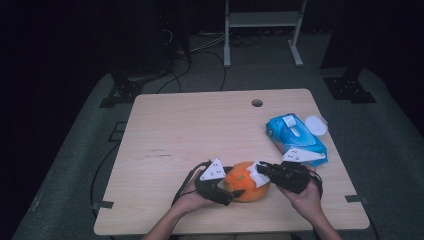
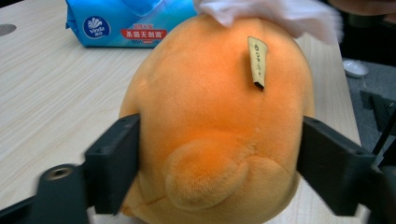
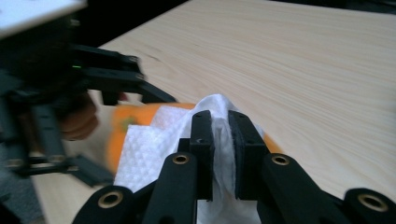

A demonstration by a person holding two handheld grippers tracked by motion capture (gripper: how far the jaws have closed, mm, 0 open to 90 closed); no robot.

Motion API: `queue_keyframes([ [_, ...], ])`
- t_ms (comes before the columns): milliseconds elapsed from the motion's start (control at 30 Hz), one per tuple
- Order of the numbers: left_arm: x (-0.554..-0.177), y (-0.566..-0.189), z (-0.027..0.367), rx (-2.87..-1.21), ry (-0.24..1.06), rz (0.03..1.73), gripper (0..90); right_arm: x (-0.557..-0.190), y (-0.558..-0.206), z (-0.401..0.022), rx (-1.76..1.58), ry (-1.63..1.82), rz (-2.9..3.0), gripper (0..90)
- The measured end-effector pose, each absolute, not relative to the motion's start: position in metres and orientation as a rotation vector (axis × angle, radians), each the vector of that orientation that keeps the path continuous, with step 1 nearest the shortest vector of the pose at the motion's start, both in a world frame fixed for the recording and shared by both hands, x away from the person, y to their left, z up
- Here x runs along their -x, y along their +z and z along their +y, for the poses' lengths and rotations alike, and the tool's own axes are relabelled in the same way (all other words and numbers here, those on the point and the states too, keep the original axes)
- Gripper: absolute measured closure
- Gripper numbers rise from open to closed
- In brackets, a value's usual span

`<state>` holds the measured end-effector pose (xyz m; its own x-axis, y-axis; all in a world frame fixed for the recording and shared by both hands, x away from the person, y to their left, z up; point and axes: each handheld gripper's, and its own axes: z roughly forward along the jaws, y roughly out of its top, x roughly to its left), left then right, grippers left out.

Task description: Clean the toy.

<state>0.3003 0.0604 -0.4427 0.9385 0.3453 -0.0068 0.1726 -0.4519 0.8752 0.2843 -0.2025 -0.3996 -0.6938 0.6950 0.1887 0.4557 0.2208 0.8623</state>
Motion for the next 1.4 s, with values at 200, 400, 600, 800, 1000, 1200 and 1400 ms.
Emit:
queue_keyframes([
  [200,-0.300,-0.444,0.063,-2.044,0.198,0.381,24.8,-0.276,-0.395,-0.188,-0.985,1.445,2.281,79.3],
  [400,-0.303,-0.446,0.063,-2.024,0.175,0.391,24.7,-0.289,-0.405,-0.214,-1.121,1.393,2.225,79.7],
  [600,-0.301,-0.445,0.061,-2.034,0.183,0.393,24.5,-0.274,-0.395,-0.187,-0.988,1.435,2.259,80.0],
  [800,-0.302,-0.446,0.063,-2.008,0.180,0.376,22.8,-0.282,-0.399,-0.196,-1.020,1.403,2.254,79.7],
  [1000,-0.308,-0.450,0.068,-1.972,0.108,0.366,10.1,-0.285,-0.403,-0.205,-1.064,1.424,2.256,79.9],
  [1200,-0.309,-0.458,0.062,-1.985,0.121,0.369,7.2,-0.286,-0.404,-0.200,-1.051,1.426,2.268,79.8],
  [1400,-0.299,-0.424,0.067,-1.971,0.178,0.318,24.5,-0.281,-0.393,-0.203,-1.048,1.504,2.233,80.0],
])
